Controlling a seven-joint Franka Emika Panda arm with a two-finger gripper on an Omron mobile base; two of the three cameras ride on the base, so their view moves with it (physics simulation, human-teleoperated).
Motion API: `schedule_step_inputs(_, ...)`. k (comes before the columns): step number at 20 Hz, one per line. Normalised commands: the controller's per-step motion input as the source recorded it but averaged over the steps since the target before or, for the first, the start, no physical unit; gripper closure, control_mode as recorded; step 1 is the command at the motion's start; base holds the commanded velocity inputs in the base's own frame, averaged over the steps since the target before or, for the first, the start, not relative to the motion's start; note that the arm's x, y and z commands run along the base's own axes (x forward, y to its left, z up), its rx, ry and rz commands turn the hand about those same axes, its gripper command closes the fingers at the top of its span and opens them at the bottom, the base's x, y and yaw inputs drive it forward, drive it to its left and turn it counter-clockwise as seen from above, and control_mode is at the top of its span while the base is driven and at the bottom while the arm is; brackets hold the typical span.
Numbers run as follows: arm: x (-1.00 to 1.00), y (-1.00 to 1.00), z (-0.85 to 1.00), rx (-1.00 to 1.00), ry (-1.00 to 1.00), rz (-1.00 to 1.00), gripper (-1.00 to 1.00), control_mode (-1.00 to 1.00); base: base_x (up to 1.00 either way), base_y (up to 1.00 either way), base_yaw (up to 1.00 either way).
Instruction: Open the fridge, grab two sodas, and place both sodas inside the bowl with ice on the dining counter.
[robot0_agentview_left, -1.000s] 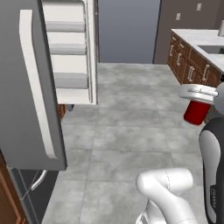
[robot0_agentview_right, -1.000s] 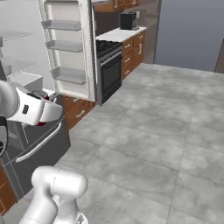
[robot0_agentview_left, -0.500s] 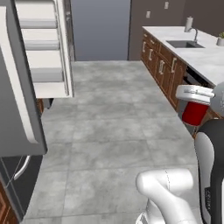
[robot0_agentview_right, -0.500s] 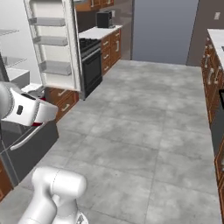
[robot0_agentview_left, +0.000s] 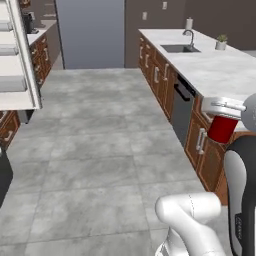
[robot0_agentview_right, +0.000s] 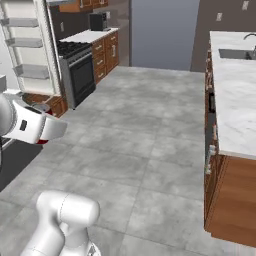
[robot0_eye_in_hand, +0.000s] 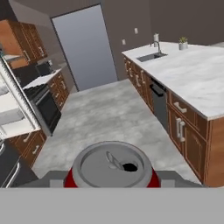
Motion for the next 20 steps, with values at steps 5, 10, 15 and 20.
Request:
schedule_step_inputs(5, 0.0, 0.0, 0.0, 0.0, 0.0, 0.0, 1.0, 1.0, -0.27, -0.95, -0.09)
schedule_step_inputs(10, 0.0, 0.0, 0.0, 0.0, 0.0, 0.0, 1.0, 1.0, -0.13, -0.93, -0.07)
schedule_step_inputs(15, 0.0, 0.0, 0.0, 0.0, 0.0, 0.0, 1.0, 1.0, -0.04, -0.93, -0.06)
schedule_step_inputs(20, 0.0, 0.0, 0.0, 0.0, 0.0, 0.0, 1.0, 1.0, 0.0, -0.92, -0.05)
